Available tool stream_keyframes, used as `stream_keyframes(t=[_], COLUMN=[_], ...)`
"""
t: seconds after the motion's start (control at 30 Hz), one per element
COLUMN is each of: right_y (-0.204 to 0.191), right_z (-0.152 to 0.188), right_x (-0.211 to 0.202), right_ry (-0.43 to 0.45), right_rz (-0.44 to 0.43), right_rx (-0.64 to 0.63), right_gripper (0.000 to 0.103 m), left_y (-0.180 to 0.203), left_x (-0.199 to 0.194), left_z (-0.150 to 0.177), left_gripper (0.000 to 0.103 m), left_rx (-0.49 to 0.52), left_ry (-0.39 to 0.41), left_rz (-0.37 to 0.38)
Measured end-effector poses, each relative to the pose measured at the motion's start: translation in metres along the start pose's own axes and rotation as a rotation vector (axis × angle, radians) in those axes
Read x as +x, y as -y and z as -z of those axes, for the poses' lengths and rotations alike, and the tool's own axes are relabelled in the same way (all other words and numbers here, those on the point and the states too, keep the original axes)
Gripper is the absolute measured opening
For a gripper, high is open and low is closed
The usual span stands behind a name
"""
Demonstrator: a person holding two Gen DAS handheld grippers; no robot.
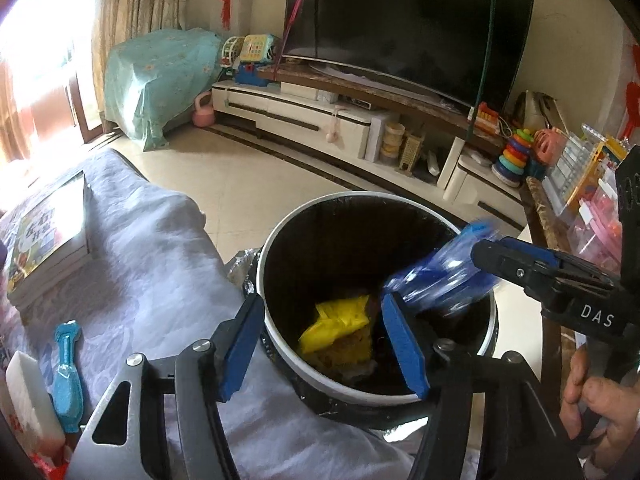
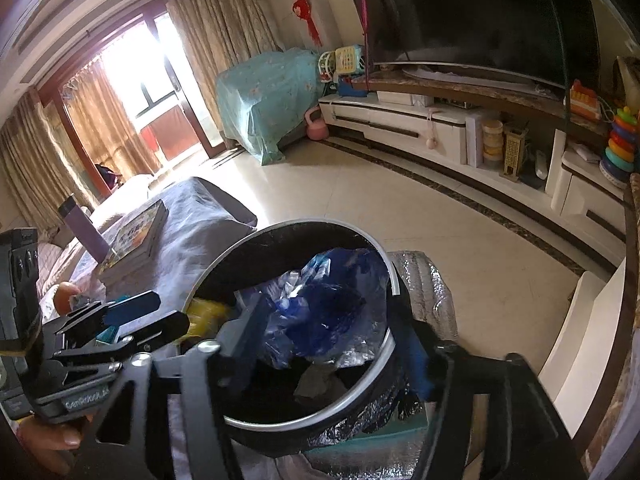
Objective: Collect trash
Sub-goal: 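Carry both wrappers over the trash bin and open both grippers, then move both open grippers back toward the remaining trash on the table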
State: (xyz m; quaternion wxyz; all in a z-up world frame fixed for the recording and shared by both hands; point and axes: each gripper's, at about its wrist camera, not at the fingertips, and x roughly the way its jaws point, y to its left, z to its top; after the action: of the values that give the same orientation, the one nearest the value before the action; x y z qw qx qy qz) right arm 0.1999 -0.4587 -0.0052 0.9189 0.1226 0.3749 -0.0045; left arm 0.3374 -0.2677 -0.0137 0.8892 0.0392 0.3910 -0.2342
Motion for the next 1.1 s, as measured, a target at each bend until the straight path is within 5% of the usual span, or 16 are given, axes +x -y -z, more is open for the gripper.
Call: stream_keyframes(t=[0.23, 0.5, 1.1], right_y=[0.001, -0.022, -0.095], right_z=[0.007, 0.028, 0.077], right_x=[-0.009, -0.029, -0.042], right_ry=[0.013, 0.048, 0.021], right_rz=[-0.011, -0.067, -0.19], right_rx=[0.026, 0.037, 0.007], right_gripper=[0.069, 0.091, 0.096], left_y=[-0.006, -0.017, -0.069], left_x=[-0.017, -0.062, -0.172], left_z=[0.017, 0.057, 0.155], left_gripper=[0.063, 0.066, 0.068], left_rx=[-0.038, -0.082, -0.216], left_ry=[0.007, 0.057, 0.123], left_rz=[0.002, 0.007, -0.064])
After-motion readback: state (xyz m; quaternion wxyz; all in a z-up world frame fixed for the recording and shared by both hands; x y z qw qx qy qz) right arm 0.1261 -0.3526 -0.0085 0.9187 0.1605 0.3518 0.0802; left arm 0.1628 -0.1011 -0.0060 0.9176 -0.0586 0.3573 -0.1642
